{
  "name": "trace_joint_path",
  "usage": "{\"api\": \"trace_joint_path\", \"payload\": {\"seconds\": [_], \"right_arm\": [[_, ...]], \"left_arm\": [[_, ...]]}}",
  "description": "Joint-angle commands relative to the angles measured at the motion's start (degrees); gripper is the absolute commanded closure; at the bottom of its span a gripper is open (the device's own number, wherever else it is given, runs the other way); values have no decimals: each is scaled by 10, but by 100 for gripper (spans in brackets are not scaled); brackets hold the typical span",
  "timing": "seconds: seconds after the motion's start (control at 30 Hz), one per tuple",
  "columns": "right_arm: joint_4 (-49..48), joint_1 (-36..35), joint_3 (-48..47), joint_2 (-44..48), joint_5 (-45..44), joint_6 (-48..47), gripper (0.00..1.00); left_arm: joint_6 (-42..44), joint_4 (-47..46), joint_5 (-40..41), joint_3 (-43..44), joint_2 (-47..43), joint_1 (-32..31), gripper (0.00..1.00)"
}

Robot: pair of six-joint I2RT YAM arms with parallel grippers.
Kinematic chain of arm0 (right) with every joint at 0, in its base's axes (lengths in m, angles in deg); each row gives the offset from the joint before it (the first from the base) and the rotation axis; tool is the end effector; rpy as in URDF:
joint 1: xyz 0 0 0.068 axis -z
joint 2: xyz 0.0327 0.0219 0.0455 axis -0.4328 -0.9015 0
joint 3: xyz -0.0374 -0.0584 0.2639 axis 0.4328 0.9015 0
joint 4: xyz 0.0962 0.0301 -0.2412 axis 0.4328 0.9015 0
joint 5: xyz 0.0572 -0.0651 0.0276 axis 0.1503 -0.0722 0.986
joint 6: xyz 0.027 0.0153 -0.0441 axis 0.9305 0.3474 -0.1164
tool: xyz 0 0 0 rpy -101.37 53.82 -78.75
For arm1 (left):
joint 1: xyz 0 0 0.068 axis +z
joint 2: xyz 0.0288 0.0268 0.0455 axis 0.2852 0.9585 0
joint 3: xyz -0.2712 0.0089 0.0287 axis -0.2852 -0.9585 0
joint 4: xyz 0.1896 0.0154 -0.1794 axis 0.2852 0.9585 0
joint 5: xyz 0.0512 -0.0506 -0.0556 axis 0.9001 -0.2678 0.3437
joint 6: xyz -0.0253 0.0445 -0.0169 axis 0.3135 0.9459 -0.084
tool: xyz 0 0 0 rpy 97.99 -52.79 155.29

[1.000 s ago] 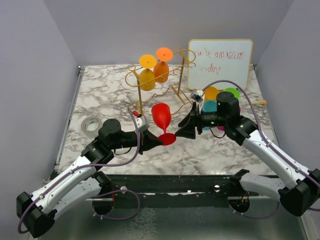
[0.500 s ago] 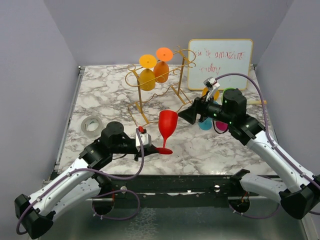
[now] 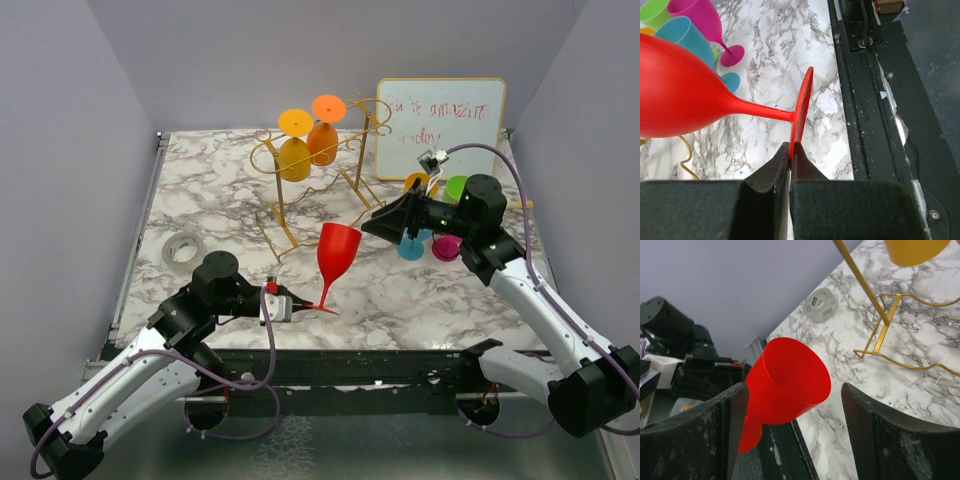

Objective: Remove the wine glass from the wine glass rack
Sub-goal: Place the wine glass at the center of the board.

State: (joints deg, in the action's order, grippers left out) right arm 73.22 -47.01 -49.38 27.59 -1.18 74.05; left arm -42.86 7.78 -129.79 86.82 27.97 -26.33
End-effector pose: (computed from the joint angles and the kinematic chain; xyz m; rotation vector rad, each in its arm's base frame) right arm 0.2151 0.1109 0.3508 -0.4795 1.7631 1.3171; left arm 0.0861 -0.1142 0.2889 1.5157 1.1372 -0.8886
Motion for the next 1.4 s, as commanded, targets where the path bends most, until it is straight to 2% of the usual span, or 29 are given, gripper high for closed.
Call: {"api": "trace_joint_path", "payload": {"seconds": [0.0,0.1,0.2,0.3,0.37,0.5,0.7,0.8,0.9,1.07,1.23,1.37], "right_arm": [[-14,0,-40,-25,103,-43,20],[95,0,-126,-78,158,-114,20],[158,0,-182,-130,235,-146,20],[210,-1,-200,-146,214,-175,20],[226,-1,-200,-147,196,-191,21],[245,-2,-215,-155,259,-206,24],[259,-5,-236,-162,279,-207,26],[278,-19,-251,-180,292,-218,30],[323,-48,-275,-200,275,-253,32],[350,-68,-288,-211,271,-281,44],[393,-68,-299,-214,227,-306,45],[392,-73,-301,-224,250,-300,50]], "left_arm": [[81,-18,-25,-34,-10,-3,100],[95,-45,-19,-44,-9,-3,100],[105,-53,-12,-40,-14,-3,100],[110,-75,8,-49,-30,-3,100],[109,-99,17,-58,-37,-3,100],[125,-118,25,-68,-24,-3,100],[147,-123,1,-56,16,-3,100],[162,-115,-16,-43,42,-3,100],[171,-113,-22,-36,56,-3,100],[171,-118,-4,-37,56,-3,100],[148,-153,0,-63,41,-2,100],[149,-157,5,-67,41,-2,100]]}}
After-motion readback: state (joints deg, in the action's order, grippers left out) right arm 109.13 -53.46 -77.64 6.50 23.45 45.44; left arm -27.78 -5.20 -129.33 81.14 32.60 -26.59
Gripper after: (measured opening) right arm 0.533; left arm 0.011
